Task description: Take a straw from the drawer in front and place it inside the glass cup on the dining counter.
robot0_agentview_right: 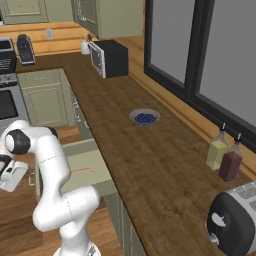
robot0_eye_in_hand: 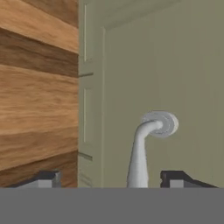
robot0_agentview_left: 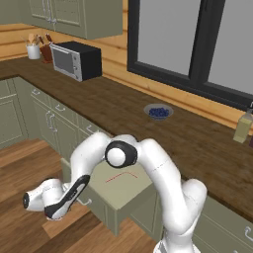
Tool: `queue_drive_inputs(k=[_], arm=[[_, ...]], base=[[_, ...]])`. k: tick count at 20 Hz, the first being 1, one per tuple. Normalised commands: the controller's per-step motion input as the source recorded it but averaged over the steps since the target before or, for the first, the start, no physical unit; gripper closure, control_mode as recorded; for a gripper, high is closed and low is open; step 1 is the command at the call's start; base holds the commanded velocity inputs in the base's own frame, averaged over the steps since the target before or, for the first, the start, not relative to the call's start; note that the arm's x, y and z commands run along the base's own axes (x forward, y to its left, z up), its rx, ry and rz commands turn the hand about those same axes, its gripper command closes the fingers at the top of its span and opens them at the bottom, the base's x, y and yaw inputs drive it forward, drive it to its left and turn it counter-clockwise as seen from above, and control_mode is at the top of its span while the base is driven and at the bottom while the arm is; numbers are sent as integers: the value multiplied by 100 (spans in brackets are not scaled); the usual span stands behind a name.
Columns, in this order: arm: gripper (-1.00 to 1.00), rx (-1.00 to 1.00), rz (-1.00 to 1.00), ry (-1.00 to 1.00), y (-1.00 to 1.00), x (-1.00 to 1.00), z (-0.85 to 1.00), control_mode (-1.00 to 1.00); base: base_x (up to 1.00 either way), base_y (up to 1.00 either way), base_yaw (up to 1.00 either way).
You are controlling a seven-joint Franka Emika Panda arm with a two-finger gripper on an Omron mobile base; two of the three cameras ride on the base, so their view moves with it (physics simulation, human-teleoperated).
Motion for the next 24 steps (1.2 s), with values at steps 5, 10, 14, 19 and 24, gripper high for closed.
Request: queue_drive_inputs(k=[5, 10, 14, 19, 24], arm=[[-100, 34, 0, 0, -3, -53, 100, -100], [-100, 43, 0, 1, -53, -6, 100, -100], [-100, 43, 0, 10, -97, 18, 100, -100], [-100, 36, 0, 10, -100, 61, 73, -100], [-100, 19, 0, 15, -87, 89, 7, -100]], base=[[0, 0, 0], [0, 0, 0], [0, 0, 0], [0, 0, 0], [0, 0, 0]])
